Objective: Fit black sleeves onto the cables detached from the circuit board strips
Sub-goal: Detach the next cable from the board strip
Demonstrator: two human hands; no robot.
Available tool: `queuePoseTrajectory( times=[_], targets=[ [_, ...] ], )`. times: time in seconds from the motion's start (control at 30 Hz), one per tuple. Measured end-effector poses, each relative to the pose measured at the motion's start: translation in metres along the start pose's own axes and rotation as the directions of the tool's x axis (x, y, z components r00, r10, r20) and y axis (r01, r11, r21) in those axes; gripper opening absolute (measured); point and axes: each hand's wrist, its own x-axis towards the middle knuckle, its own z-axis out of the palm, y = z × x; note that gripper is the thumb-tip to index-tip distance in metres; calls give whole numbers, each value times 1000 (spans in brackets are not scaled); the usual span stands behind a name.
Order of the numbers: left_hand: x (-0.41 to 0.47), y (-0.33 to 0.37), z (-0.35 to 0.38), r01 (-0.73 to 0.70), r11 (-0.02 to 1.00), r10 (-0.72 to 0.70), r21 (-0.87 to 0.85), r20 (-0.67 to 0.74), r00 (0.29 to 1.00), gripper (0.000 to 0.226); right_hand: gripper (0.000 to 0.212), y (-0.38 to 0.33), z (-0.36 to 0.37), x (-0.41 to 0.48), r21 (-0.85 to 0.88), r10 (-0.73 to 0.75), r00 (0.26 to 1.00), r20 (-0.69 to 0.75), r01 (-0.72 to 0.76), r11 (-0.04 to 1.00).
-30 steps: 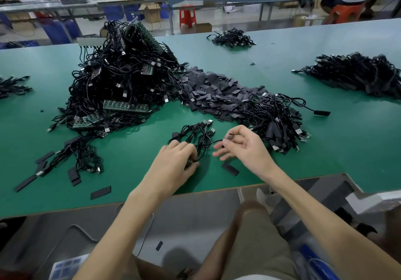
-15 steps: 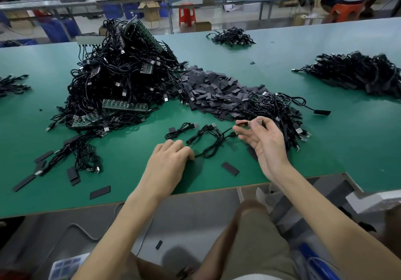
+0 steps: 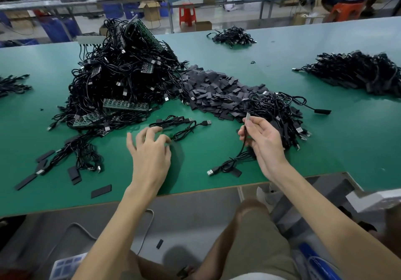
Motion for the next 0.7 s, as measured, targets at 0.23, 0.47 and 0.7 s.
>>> queuePoseTrajectory(
  times=[0.23,0.47,0.7],
  targets=[
    [-23,48,-9,-558,786,535,-268,-159,830,13,8,1,-3,0,88,-67,998,6,66,994],
    [-32,80,6,-559,713,659,-424,133,740,37,9,2,-3,-1,92,-94,995,28,91,992],
    [-28,70,1,-441,677,648,-589,193,737,30,16,2,-1,-1,-46,-50,997,67,53,998]
  ],
)
